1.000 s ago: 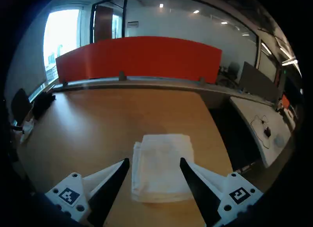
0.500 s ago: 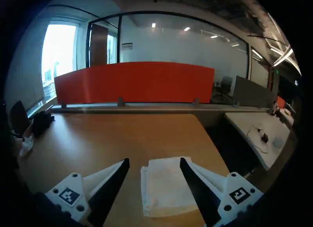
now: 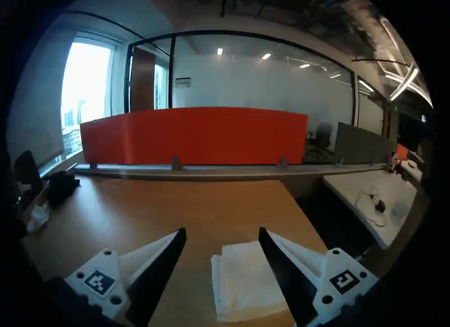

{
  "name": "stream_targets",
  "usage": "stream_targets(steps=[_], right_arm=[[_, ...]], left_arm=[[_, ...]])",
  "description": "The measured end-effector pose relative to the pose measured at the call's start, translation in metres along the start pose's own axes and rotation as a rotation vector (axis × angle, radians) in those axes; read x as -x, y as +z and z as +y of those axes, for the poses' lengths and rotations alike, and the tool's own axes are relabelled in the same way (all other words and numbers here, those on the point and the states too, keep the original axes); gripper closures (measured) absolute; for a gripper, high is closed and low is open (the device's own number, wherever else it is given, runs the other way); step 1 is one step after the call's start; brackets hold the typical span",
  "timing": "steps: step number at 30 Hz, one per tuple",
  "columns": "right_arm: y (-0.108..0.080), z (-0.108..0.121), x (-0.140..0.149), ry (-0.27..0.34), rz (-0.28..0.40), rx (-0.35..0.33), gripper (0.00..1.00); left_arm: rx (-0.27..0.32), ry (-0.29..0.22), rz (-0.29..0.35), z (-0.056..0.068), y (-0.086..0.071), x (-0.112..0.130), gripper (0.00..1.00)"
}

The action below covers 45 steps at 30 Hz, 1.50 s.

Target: Fold towel

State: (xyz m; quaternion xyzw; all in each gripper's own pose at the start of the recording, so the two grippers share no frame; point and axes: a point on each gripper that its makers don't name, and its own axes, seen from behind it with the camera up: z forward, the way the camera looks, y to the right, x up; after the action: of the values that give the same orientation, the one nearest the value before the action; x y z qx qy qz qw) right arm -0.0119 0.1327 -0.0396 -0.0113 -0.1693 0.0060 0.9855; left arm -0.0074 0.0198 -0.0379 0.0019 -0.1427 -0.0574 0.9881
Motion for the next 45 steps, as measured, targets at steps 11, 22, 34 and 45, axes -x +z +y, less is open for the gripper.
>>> stream_targets(steps=[11,22,34,45], right_arm=[[0.002,-0.016,-0.021,-0.002,0.048,-0.018,0.0],[0.006,-0.06,-0.043,-0.019,0.098,-0.063,0.0],[0.016,-0.11,-0.071,-0.036,0.161,-0.078,0.0],[0.019,-0.144,-0.081,-0.031,0.177,-0.089,0.0]], left_arm=[[-0.019,-0.02,0.076,-0.01,0.006,-0.024,0.03],[0.009,-0.031,0.125,-0.007,0.011,-0.049,0.03],[0.015,-0.023,0.178,-0.007,0.017,-0.07,0.03],[0.024,0.026,0.196,-0.006,0.018,-0.078,0.03]])
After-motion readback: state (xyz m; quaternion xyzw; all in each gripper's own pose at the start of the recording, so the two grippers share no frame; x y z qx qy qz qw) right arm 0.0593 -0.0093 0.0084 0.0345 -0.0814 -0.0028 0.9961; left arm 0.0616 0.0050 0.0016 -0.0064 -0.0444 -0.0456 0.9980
